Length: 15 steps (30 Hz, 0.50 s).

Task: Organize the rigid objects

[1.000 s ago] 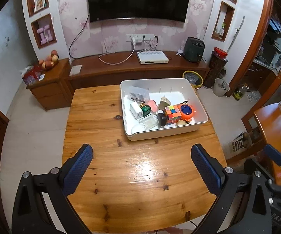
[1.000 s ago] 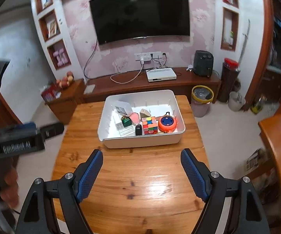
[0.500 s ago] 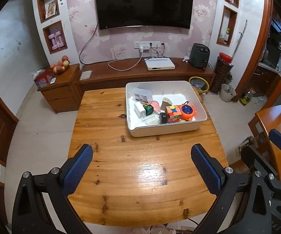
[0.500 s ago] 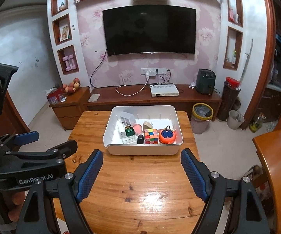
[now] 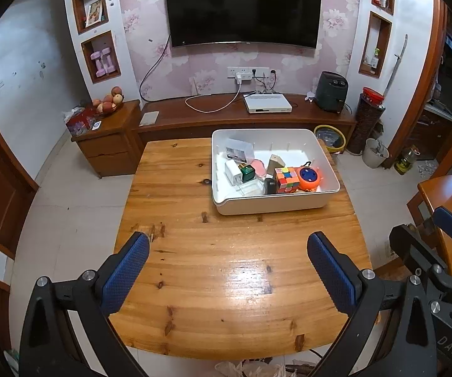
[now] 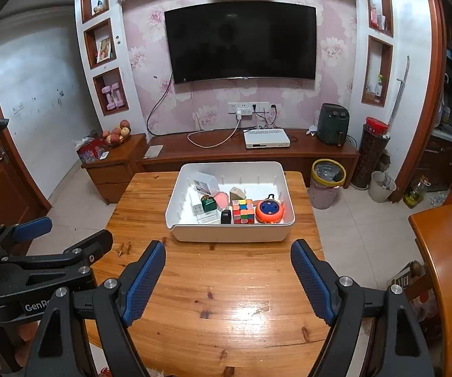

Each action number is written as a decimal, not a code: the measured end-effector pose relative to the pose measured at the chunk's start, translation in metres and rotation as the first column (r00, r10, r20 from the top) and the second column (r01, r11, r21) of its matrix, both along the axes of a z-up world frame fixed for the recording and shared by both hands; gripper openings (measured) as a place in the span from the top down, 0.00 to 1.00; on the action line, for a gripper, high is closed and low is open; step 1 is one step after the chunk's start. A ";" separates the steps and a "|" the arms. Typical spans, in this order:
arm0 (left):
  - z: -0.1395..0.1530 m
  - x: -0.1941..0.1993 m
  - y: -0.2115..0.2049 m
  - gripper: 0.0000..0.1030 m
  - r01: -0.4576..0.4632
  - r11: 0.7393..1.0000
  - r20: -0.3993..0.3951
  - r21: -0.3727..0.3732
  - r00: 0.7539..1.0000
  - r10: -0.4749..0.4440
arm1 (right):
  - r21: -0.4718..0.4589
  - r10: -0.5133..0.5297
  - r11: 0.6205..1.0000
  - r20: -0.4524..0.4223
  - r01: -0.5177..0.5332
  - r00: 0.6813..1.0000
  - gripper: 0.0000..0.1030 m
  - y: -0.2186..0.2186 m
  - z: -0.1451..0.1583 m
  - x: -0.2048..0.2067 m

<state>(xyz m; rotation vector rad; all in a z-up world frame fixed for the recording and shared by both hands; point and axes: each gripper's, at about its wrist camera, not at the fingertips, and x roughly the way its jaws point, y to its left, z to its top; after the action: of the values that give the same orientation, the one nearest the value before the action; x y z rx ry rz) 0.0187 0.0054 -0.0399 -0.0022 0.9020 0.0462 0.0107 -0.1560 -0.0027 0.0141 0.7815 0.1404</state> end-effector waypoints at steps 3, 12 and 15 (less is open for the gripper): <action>-0.001 0.000 0.000 0.02 -0.005 1.000 -0.004 0.006 1.000 0.005 | 0.002 0.002 1.000 -0.003 -0.002 1.000 0.20 -0.001 0.000 0.001; -0.001 -0.001 -0.001 0.02 -0.006 1.000 -0.009 0.008 1.000 0.006 | 0.002 -0.002 1.000 -0.013 0.002 1.000 0.20 0.001 -0.005 0.005; -0.002 -0.002 -0.002 0.02 -0.005 1.000 -0.010 0.010 1.000 0.005 | 0.002 -0.002 1.000 -0.015 0.002 1.000 0.20 0.001 -0.005 0.005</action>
<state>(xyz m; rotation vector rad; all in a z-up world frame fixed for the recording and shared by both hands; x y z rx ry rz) 0.0172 0.0039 -0.0418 0.0047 0.9113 0.0555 0.0162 -0.1550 -0.0080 0.0183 0.7959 0.1396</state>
